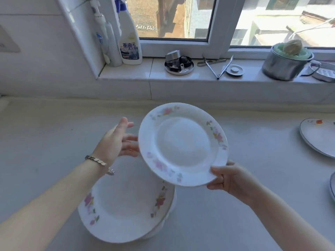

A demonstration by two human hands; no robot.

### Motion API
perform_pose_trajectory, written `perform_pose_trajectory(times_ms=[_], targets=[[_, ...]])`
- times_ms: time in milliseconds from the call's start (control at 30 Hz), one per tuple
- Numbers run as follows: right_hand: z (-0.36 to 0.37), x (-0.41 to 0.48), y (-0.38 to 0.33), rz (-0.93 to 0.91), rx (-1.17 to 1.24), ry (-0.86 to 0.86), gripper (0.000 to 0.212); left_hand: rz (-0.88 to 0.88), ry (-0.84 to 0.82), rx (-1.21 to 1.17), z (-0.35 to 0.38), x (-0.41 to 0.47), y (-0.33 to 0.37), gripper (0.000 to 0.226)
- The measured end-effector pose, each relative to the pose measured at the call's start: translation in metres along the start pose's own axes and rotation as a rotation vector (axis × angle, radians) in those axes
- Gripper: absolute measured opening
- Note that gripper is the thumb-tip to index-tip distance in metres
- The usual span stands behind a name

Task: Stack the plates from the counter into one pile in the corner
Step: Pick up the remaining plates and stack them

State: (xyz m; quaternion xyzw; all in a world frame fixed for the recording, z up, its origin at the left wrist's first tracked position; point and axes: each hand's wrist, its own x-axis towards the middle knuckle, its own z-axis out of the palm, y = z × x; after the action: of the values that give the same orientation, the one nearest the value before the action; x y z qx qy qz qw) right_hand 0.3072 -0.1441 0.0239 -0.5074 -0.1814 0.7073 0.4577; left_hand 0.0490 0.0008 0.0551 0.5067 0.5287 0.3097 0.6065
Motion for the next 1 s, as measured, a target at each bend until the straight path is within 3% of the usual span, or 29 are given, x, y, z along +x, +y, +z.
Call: perform_pose_trajectory(times_ms=[167, 333, 533, 1000], targets=[[0.046, -0.011, 0.006, -0.014, -0.306, -0.032, 0.006, -0.013, 0.109, 0.588, -0.046, -0.027, -0.031, 0.019], [0.072, 0.007, 0.035, -0.151, -0.582, 0.152, 0.031, -0.118, 0.121, 0.690, -0.074, -0.049, -0.056, 0.028], [0.084, 0.018, 0.053, -0.093, -1.008, 0.270, 0.039, -0.213, 0.128, 0.794, -0.093, -0.059, -0.066, 0.028], [0.102, 0.024, 0.052, 0.059, -1.335, 0.408, 0.054, -0.365, 0.069, 1.223, -0.089, -0.050, -0.048, 0.032]])
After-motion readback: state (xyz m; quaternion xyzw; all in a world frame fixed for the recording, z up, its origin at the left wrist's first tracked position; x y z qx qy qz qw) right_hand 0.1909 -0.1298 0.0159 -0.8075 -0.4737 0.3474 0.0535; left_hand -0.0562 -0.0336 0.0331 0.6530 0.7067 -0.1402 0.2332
